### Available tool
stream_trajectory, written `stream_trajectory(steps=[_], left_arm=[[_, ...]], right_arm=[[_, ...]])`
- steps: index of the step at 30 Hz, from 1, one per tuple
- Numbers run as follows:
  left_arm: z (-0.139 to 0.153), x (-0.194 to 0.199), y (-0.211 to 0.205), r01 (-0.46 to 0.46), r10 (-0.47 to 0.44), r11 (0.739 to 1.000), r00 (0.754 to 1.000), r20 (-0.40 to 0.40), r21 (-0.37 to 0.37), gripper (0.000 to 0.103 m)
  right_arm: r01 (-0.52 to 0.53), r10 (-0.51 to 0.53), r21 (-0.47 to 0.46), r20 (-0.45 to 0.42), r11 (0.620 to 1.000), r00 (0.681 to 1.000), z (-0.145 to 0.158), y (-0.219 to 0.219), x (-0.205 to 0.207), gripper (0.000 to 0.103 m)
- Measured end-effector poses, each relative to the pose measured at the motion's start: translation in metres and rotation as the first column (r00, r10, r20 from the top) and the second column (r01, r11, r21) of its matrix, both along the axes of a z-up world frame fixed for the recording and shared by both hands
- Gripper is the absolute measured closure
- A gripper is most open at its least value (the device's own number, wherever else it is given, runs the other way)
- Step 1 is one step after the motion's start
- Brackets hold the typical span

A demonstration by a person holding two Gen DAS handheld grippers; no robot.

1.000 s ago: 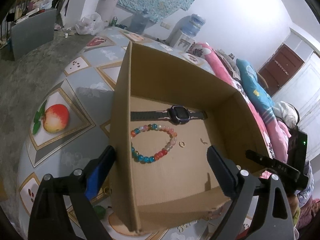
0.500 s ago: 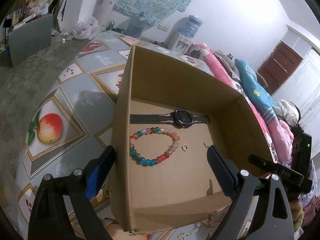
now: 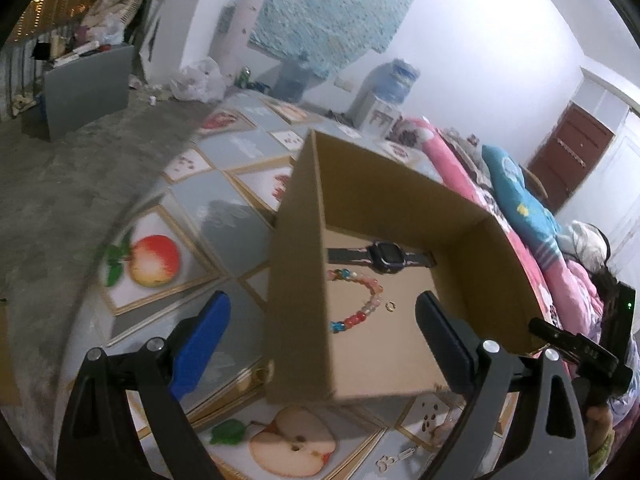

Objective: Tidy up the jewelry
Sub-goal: 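Withdraw both grippers back from the box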

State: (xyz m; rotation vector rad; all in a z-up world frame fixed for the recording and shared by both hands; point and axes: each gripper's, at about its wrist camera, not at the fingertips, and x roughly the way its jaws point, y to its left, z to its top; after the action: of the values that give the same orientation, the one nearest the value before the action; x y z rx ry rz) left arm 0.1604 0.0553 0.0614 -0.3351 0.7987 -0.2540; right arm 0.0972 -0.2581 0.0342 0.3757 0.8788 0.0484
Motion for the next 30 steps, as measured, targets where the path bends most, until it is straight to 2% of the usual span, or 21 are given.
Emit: stream_trajectory(steps=[5, 10, 30], left_arm=[[0.009, -0.022, 0.009, -0.014, 0.012, 0.999, 0.999, 0.043, 0.039, 0.011], [0.007, -0.038, 0.008, -0.011, 0.009, 0.998, 0.999, 0.043, 0.061, 0.011], [-0.007, -0.052, 0.006, -0.016, 0.013, 0.994, 1.0, 0.028, 0.112, 0.011]], right_arm=[[0.029, -0.027, -0.053, 0.033, 0.998, 0.999, 0.009, -0.001, -0.015, 0.019], [0.047, -0.042, -0.094, 0.054, 0.995, 0.998, 0.011, 0.002, -0.025, 0.017], [0.11, -0.084, -0.279, 0.103, 0.954, 0.991, 0.023, 0.015, -0.043, 0.008]])
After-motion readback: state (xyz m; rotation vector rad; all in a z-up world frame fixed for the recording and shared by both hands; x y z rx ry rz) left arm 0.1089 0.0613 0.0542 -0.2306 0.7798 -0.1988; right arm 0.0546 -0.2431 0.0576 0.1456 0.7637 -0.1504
